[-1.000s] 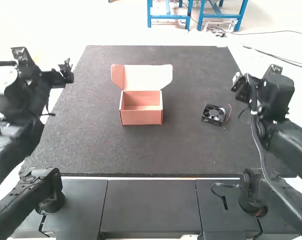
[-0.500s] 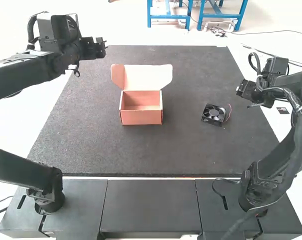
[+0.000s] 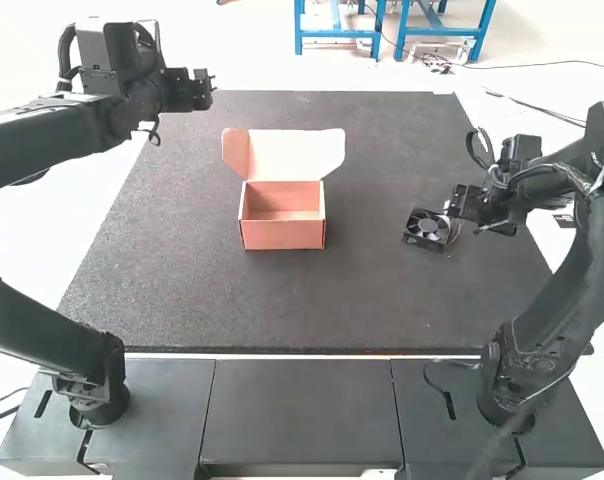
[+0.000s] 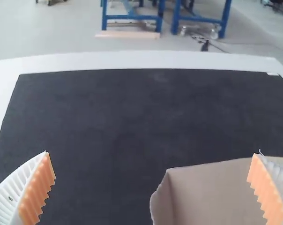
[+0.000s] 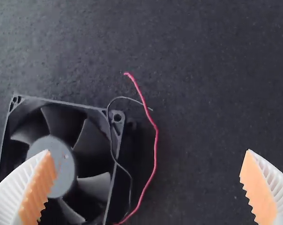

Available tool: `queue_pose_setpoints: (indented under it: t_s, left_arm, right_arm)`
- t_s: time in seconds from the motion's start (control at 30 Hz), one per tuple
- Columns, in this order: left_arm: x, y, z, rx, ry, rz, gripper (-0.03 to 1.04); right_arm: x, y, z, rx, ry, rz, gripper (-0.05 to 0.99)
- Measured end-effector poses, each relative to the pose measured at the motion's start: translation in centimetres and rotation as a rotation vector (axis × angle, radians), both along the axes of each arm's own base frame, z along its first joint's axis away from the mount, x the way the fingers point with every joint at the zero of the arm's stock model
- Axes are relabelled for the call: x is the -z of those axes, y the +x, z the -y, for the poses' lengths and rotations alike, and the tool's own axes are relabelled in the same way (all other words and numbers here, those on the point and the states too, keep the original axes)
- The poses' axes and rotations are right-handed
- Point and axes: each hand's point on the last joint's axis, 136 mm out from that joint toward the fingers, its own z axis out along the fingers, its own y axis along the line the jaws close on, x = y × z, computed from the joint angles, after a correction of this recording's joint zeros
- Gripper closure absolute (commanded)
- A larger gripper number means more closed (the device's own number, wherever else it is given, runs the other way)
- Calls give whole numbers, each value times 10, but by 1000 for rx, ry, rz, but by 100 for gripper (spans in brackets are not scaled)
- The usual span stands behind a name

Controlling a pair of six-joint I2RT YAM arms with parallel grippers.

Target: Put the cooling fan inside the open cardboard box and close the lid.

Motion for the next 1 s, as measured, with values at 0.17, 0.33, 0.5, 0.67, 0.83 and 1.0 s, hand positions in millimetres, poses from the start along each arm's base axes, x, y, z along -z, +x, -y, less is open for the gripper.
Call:
queue_pose_setpoints:
  t_s: [0.17,0.33,0.5,0.67,0.83,1.0]
  left_arm:
    - [12,-2,1,5,3,-25,4]
    - [12,-3,3,19,1,-29,4]
    - [12,-3,4,25,-1,-28,4]
    - [12,-3,4,26,-1,-28,4]
    - [12,-3,4,27,-1,-28,4]
    - [12,-3,5,30,-1,-29,4]
  right_arm:
    - [14,-13,-9,-20,2,-36,2]
    - [21,-18,-7,-14,-7,-44,2]
    - [25,-17,-6,-9,-13,-44,2]
    - [39,-18,-4,-7,-20,-73,2]
    - [46,-13,-3,-8,-28,-66,2]
    - [47,-8,-1,-5,-35,-61,8]
